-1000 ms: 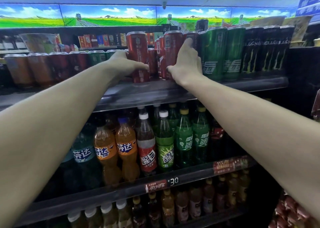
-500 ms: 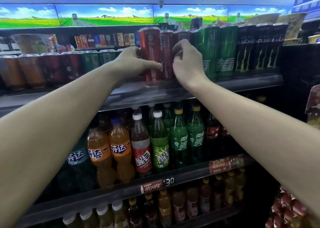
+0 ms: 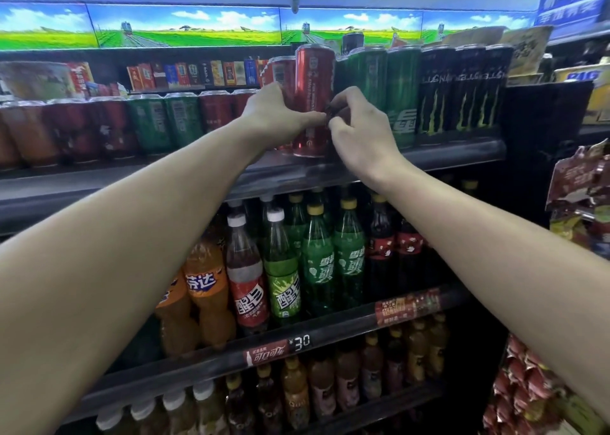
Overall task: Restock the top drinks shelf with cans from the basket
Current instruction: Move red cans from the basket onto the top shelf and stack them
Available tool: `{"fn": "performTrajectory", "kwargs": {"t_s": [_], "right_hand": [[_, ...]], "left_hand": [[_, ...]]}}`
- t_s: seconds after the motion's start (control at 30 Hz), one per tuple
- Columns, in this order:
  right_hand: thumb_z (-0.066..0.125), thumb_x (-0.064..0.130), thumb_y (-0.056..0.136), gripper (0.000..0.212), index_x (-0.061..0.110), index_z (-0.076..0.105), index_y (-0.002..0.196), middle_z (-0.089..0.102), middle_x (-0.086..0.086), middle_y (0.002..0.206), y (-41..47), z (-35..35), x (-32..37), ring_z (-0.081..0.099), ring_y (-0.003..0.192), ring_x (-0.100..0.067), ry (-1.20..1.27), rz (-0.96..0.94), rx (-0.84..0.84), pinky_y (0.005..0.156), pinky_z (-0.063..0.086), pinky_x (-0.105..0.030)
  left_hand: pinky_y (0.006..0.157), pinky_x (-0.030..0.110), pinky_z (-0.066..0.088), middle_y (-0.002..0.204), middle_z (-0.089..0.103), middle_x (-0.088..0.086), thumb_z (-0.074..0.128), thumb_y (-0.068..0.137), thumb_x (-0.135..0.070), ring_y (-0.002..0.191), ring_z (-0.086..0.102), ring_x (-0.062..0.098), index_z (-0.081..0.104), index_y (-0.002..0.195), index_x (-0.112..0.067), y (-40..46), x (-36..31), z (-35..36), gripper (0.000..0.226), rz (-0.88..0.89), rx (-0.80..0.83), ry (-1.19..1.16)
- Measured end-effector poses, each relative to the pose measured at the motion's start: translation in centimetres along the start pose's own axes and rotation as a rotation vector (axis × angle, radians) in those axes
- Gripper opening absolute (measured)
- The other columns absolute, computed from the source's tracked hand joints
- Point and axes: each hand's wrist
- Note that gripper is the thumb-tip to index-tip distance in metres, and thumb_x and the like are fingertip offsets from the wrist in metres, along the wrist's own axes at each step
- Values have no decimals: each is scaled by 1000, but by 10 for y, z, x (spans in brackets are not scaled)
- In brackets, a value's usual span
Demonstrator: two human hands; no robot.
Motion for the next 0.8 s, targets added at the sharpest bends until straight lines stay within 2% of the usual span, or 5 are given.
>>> {"fn": "performTrajectory", "kwargs": {"t_s": [0.13, 0.3, 0.4, 0.6, 0.8], "right_hand": [[51, 20, 99, 28, 17, 55, 126, 64, -2, 116, 2, -1, 3, 62, 105, -22, -22, 8, 31, 95, 53, -44], [49, 11, 96, 26, 14, 54, 121, 59, -6, 116, 2, -4, 1, 57, 105, -23, -42, -5, 18, 95, 51, -43], [50, 5, 91, 33, 13, 54, 122, 55, -6, 118, -2, -7, -2, 56, 104, -24, -109, -39, 26, 94, 50, -41], [50, 6, 91, 38, 14, 55, 128, 53, -6, 126, -3, -13, -7, 55, 109, -25, -223, -77, 46, 96, 48, -41], [50, 8, 91, 35, 17, 56, 125, 52, -5, 124, -8, -10, -14, 55, 106, -24, -250, -82, 72, 88, 46, -35]], "left_hand": [[75, 32, 60, 91, 77, 0, 86, 78, -48, 84, 74, 16, 76, 101, -19, -2, 2, -4, 39, -38, -5, 89], [84, 42, 65, 86, 79, 7, 89, 73, -25, 82, 78, 22, 77, 93, -12, -4, 3, 1, 27, -49, 18, 83], [77, 34, 57, 93, 75, 7, 86, 80, -25, 88, 71, 23, 75, 98, -8, -6, 0, 10, 27, -34, -25, 161], [78, 28, 48, 99, 71, 5, 77, 90, -24, 90, 65, 20, 75, 104, -11, -9, -4, 25, 20, 12, -70, 215], [78, 27, 45, 102, 69, 5, 74, 93, -23, 93, 62, 19, 74, 108, -9, -14, -6, 25, 21, 47, -52, 284]]}}
Point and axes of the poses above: each hand's wrist, its own y-axis towards the middle knuckle, its own z-axis out of the palm, x = y × z
